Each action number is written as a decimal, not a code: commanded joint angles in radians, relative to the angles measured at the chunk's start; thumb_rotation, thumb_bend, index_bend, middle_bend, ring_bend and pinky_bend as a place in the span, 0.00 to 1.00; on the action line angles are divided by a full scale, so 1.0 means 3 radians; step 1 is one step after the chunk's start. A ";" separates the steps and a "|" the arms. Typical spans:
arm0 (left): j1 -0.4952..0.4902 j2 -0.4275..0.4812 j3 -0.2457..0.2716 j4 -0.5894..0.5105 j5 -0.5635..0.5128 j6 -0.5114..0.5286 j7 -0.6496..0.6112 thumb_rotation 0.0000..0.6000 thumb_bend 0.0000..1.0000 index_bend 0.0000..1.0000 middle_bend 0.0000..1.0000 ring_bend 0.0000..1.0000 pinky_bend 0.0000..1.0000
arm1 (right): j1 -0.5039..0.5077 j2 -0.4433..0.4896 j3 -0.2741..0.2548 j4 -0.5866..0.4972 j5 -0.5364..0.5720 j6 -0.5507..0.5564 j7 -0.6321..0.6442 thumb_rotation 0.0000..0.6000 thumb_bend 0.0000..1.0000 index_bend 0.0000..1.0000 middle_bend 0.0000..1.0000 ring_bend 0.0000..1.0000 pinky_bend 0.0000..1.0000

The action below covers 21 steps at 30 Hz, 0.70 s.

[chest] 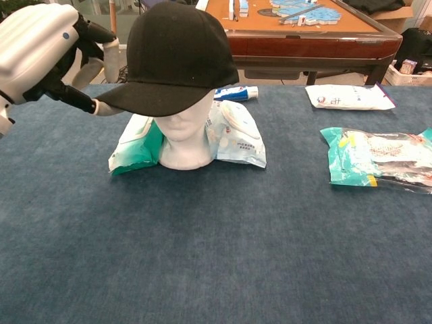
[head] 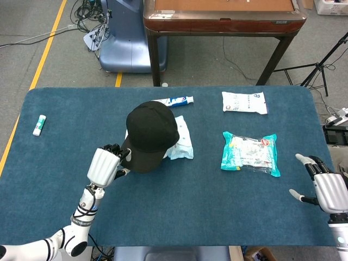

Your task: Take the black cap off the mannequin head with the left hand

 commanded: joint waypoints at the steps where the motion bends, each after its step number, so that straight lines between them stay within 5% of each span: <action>1: 0.0003 -0.0030 -0.0003 0.0055 0.0024 0.0057 -0.0067 1.00 0.00 0.45 0.60 0.44 0.70 | 0.0001 -0.0001 0.0001 0.0000 0.0001 -0.0001 -0.0002 1.00 0.00 0.17 0.24 0.15 0.42; 8: -0.0037 -0.0152 -0.0012 0.0317 0.0192 0.0305 -0.0448 1.00 0.00 0.31 0.32 0.27 0.57 | 0.0000 0.0000 -0.0001 0.0001 -0.0002 0.0003 0.0000 1.00 0.00 0.17 0.24 0.15 0.42; 21: -0.0100 -0.0149 0.0054 0.0394 0.0247 0.0316 -0.0962 1.00 0.00 0.38 0.29 0.22 0.47 | 0.0018 0.0003 0.0006 0.0015 0.0020 -0.0034 0.0027 1.00 0.00 0.17 0.24 0.15 0.42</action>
